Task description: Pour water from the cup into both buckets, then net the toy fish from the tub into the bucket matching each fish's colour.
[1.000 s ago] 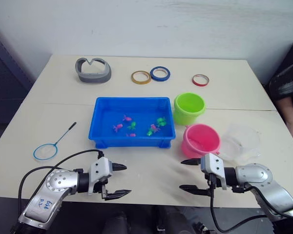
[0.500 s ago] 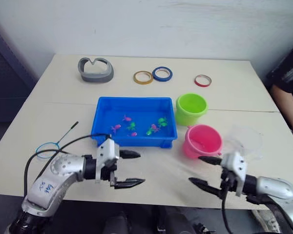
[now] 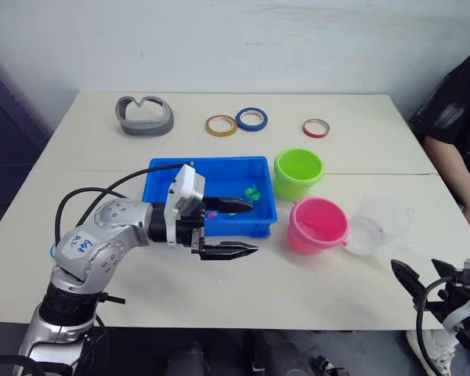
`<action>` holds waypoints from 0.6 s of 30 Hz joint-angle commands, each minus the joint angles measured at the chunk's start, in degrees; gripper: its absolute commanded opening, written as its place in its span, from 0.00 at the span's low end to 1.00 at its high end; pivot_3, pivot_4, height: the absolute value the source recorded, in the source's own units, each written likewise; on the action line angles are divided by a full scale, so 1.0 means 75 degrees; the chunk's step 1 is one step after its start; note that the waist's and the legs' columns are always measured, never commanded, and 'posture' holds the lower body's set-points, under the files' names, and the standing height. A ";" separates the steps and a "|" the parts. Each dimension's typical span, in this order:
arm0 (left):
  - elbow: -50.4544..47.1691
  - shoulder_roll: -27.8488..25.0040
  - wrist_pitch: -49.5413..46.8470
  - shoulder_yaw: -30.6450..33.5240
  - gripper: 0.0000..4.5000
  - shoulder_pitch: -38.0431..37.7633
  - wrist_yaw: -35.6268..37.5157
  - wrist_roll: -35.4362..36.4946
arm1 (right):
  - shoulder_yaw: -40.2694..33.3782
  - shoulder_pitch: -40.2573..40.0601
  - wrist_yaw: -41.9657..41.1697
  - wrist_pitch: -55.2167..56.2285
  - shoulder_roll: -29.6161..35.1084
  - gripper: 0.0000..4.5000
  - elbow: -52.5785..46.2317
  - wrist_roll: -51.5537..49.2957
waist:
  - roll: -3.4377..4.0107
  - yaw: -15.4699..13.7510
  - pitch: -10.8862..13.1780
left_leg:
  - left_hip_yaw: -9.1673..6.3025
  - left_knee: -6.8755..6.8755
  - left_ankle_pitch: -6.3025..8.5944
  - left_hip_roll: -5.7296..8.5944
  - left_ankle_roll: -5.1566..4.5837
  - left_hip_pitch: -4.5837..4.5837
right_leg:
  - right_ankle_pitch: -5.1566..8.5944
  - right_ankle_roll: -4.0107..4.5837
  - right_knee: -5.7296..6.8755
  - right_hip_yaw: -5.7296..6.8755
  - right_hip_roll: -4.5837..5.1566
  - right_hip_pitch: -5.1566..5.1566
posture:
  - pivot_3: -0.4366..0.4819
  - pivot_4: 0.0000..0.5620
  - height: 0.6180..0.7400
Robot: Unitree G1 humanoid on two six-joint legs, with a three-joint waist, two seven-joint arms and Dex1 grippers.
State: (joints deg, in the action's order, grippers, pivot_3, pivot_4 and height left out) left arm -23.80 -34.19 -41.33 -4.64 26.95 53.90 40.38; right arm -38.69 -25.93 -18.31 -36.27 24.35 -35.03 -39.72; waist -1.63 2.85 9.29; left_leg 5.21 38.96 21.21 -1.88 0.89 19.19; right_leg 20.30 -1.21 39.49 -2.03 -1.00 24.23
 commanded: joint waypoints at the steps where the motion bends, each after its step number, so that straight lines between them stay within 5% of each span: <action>1: -0.0081 0.0098 0.0196 -0.0116 0.99 0.0232 -0.0028 -0.0143 | 0.0325 0.0477 0.0604 -0.0025 -0.0092 1.00 0.0144 0.0285 | 0.0001 0.0000 0.0000 | 0.0001 0.0001 0.0000 0.0001 -0.0001 0.0001 | 0.0000 0.0000 0.0000 -0.0002 0.0000 0.0000 | 0.48 0.27 1.00; 5: -0.0104 0.0161 0.0206 -0.0110 0.99 0.0294 -0.0107 -0.0171 | 0.0627 0.0880 0.1176 -0.0070 -0.0254 1.00 0.0418 0.0678 | 0.0007 -0.0022 -0.0003 | 0.0000 -0.0004 -0.0002 0.0003 0.0001 0.0005 | 0.0000 0.0000 0.0000 -0.0002 0.0000 0.0010 | 0.48 0.27 1.00; 10: -0.0128 0.0167 0.0145 0.0012 1.00 0.0335 -0.0235 -0.0146 | 0.0892 0.1082 0.1398 0.0022 -0.0360 0.59 0.0789 0.1092 | 0.0009 -0.0094 -0.0003 | 0.0002 -0.0006 -0.0002 0.0004 0.0000 0.0008 | 0.0000 0.0000 -0.0003 -0.0004 0.0001 0.0015 | 0.48 0.27 1.00; 18: -0.0212 0.0064 0.0164 0.0068 1.00 0.0201 -0.0269 -0.0147 | 0.0892 0.1591 0.1656 0.0266 -0.0403 0.59 0.1362 0.1519 | 0.0010 -0.0100 -0.0003 | 0.0005 -0.0008 -0.0003 0.0004 0.0000 0.0007 | 0.0000 -0.0001 -0.0001 -0.0006 0.0000 0.0016 | 0.48 0.27 1.00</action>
State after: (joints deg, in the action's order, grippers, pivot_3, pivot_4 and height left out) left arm -23.82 -33.40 -40.71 -5.41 28.57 52.06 39.05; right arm -30.84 -14.20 -6.51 -35.79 21.60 -24.46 -29.01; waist -1.55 2.10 9.26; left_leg 5.25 38.90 21.19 -1.85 0.88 19.24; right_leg 20.30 -1.21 39.48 -2.07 -1.00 24.35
